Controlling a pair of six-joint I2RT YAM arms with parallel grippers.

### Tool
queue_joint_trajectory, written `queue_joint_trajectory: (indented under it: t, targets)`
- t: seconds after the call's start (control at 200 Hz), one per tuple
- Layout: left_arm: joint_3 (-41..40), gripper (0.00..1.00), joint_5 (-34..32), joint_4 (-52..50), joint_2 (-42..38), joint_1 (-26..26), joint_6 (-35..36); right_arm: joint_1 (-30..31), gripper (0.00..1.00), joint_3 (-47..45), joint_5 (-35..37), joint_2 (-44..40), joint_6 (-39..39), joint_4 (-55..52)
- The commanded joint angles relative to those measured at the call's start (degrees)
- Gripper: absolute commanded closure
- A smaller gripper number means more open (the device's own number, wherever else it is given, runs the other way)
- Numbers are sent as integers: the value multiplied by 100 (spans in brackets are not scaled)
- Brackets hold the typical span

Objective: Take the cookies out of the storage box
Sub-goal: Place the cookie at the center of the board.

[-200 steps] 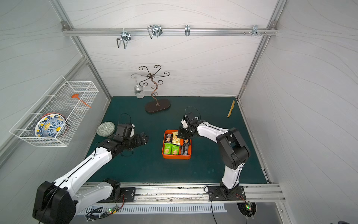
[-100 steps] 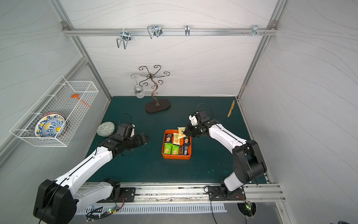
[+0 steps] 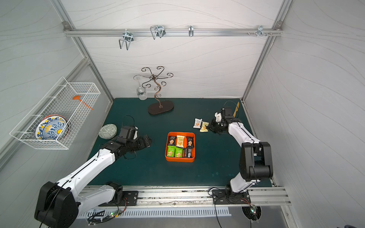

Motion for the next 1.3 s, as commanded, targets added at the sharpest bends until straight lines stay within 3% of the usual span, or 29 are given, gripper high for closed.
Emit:
queue_joint_trajectory:
  t: [0.0,0.545,0.81,0.895,0.955,1.29]
  targets:
    - [154,2,52,56,24,-20,103,-166,100,206,-89,397,-123,85]
    - [163,2,-48,-51,-57,-20,140,-436,100,1420,-346,2247,-229,226]
    - [145,2,-107,-76,-86,-20,144,-450,100,1658,-377,2639,-234,240]
    - [150,2,-110,-70,-62,-20,151,-464,77,1679,-363,2671,-229,239]
    - [155,2,-106,-75,-47,-20,156,-479,69,1708,-356,2668,-240,194]
    - [145,2,-96,2,-74,-20,96,-305,51,1302,570,1536,-284,-482]
